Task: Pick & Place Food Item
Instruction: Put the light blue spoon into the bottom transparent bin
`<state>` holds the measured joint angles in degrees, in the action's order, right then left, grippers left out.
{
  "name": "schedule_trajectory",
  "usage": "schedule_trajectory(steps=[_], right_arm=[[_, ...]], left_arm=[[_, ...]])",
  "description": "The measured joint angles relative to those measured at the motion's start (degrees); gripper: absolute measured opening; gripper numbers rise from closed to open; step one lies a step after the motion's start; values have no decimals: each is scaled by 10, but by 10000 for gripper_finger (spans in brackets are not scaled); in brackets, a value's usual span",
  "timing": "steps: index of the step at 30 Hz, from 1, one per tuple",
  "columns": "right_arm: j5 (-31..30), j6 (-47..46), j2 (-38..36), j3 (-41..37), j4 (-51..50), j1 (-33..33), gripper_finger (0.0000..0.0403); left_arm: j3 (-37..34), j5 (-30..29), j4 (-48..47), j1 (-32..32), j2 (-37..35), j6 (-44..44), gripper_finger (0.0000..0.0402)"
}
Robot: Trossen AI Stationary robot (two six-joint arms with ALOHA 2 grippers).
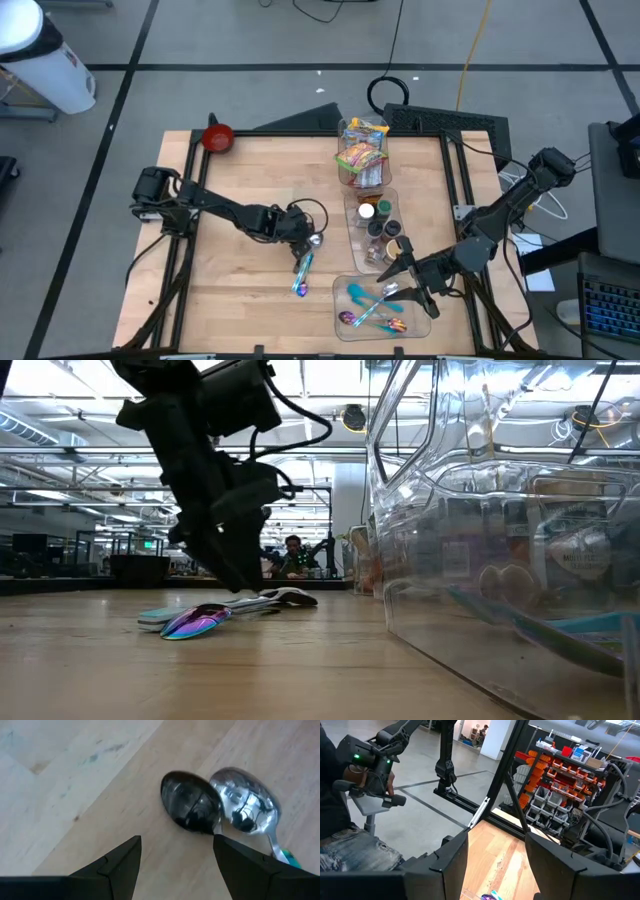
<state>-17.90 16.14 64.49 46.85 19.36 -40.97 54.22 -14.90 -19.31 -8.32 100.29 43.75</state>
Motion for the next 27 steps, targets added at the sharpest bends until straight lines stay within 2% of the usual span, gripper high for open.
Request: schedule_trajectory(steps=[8, 18, 27], right_arm=[[0, 0, 0, 0, 0, 0, 187], [0, 11, 0, 0, 1, 0, 183], [0, 11, 0, 0, 3, 0, 182]], left_arm=[[0, 0, 1, -4, -1, 1, 255], [2, 14, 32, -13, 40, -19, 255], [0, 53, -17, 6, 16, -19, 255]])
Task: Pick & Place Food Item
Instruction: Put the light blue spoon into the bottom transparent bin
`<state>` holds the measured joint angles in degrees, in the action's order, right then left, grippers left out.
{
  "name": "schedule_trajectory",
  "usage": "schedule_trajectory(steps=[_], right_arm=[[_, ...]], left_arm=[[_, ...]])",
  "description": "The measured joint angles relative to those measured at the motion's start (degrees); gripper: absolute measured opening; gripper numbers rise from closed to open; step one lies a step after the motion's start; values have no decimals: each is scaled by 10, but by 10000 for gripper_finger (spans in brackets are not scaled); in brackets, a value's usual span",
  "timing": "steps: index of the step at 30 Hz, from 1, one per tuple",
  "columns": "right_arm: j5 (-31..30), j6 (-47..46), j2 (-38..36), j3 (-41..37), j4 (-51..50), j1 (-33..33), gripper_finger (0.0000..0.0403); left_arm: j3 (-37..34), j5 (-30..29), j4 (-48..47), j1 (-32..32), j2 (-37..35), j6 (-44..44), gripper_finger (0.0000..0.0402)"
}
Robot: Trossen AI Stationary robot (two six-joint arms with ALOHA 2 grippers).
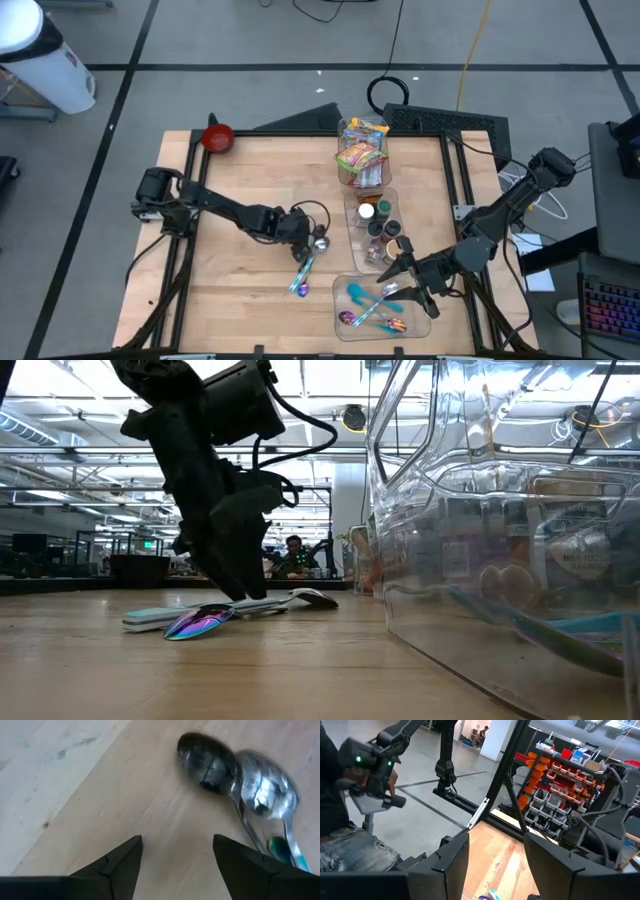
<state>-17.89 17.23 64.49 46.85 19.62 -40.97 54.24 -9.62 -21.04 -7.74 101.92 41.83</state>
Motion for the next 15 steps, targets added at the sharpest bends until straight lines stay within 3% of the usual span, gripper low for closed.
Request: schedule_trajectory(steps=[4, 7, 12, 15], right_arm=[[0, 0, 0, 0, 0, 0, 179], [0, 0, 0, 0, -2, 0, 178], [0, 0, 0, 0, -2, 0, 180], [0, 0, 0, 0, -2, 0, 178]], left_arm=[[-3, 44, 22, -3, -41, -21, 255], [-1, 45, 73, -16, -64, -22, 255], [-1, 47, 186, -55, -64, -62, 255], [0, 53, 199, -78, -48, -83, 255]])
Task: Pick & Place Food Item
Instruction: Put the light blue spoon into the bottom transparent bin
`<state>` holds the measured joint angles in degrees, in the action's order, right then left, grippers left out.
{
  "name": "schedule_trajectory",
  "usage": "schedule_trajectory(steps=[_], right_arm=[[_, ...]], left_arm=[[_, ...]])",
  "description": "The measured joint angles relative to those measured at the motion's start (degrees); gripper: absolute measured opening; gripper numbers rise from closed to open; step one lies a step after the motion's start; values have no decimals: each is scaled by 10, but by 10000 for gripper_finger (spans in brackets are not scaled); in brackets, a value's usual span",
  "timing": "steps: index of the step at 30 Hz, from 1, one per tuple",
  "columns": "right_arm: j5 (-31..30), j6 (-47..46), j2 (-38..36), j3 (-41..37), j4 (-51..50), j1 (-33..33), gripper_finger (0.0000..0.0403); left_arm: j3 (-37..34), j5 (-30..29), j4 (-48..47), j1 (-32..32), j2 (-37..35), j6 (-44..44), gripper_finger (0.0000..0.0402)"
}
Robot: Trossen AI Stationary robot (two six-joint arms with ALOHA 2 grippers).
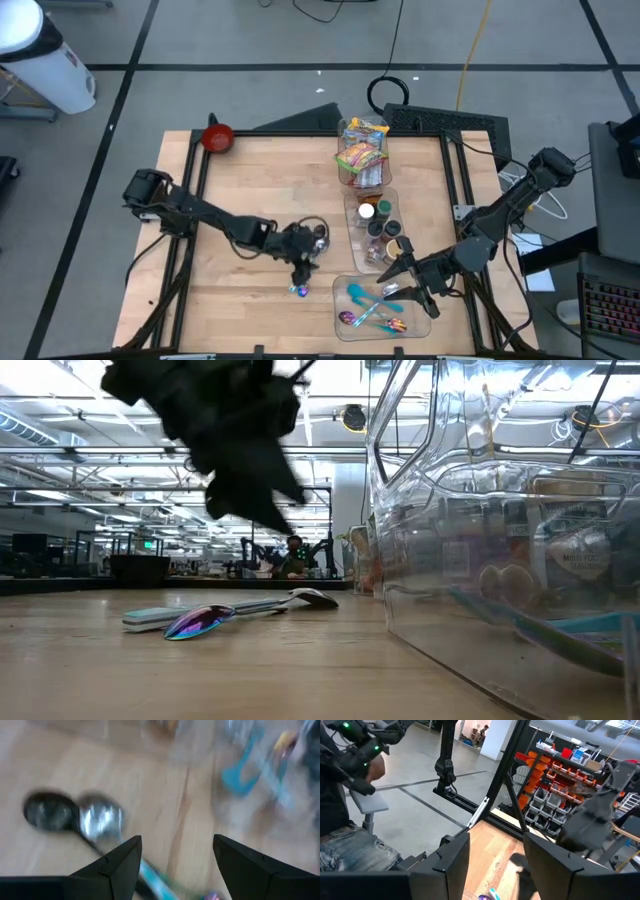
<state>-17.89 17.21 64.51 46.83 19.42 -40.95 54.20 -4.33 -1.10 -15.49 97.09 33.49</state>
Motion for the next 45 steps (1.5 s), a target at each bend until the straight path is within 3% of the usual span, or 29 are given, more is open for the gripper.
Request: schedule_trajectory(steps=[9, 16, 27, 45], right_arm=[[0, 0, 0, 0, 0, 0, 175], [0, 0, 0, 0, 0, 0, 172], [0, 0, 0, 0, 0, 0, 169], [0, 0, 0, 0, 0, 0, 169]], left_arm=[[-1, -9, 5, -51, 49, -159, 255], [-1, -32, 41, -50, 97, -256, 255], [2, -65, -14, -42, 105, -273, 255], [2, -82, -113, -40, 89, -211, 255]])
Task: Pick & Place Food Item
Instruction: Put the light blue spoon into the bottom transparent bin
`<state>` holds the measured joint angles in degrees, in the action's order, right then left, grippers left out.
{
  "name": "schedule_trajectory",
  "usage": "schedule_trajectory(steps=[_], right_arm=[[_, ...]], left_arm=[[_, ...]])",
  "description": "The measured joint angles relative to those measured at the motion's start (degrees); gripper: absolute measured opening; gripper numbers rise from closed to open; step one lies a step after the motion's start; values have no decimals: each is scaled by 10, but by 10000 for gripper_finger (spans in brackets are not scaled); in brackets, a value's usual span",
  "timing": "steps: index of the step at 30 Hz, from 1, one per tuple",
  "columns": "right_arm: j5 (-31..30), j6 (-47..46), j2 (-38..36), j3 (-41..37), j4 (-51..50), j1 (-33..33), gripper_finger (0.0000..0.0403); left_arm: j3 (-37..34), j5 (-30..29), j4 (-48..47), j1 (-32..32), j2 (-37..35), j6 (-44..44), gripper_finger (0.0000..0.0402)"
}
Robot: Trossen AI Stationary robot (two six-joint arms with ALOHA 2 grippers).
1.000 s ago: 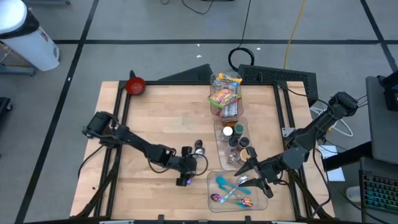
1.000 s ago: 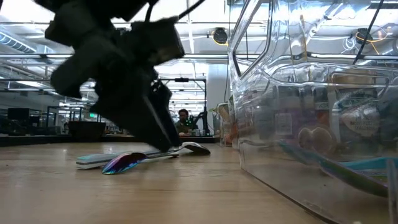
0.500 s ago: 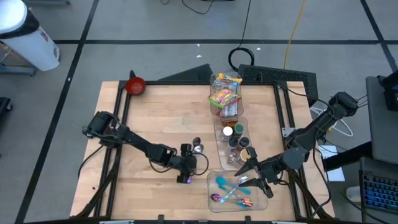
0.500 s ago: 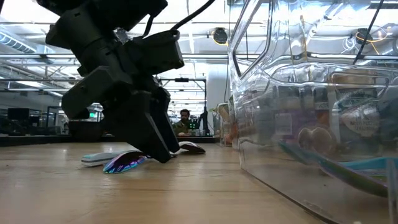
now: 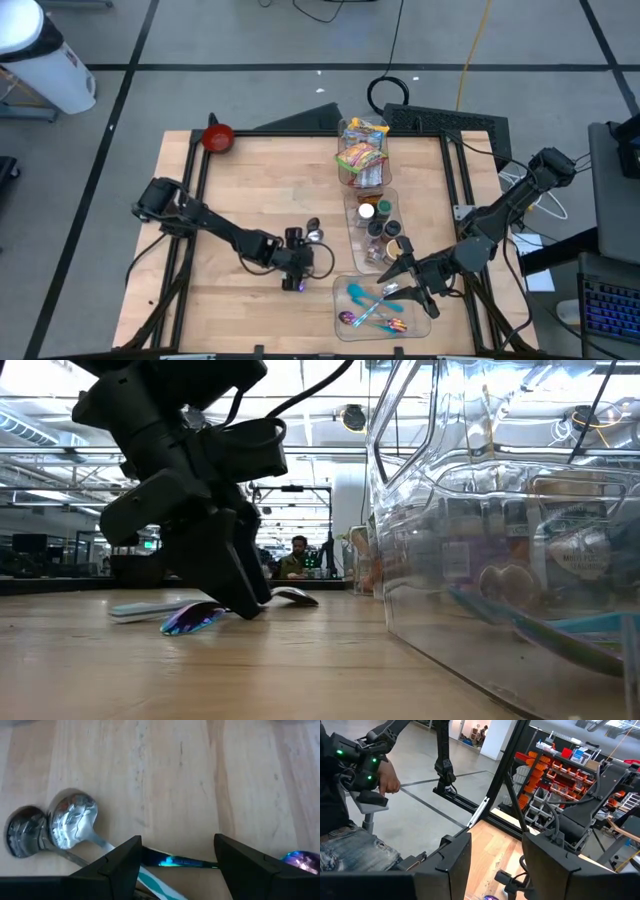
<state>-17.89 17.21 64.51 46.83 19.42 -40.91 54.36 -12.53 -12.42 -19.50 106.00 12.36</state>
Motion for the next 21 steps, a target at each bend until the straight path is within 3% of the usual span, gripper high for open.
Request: schedule_trajectory(steps=[21], right_arm=[[0, 0, 0, 0, 0, 0, 166]], left_arm=[[-4, -35, -129, 1, -59, 43, 255]])
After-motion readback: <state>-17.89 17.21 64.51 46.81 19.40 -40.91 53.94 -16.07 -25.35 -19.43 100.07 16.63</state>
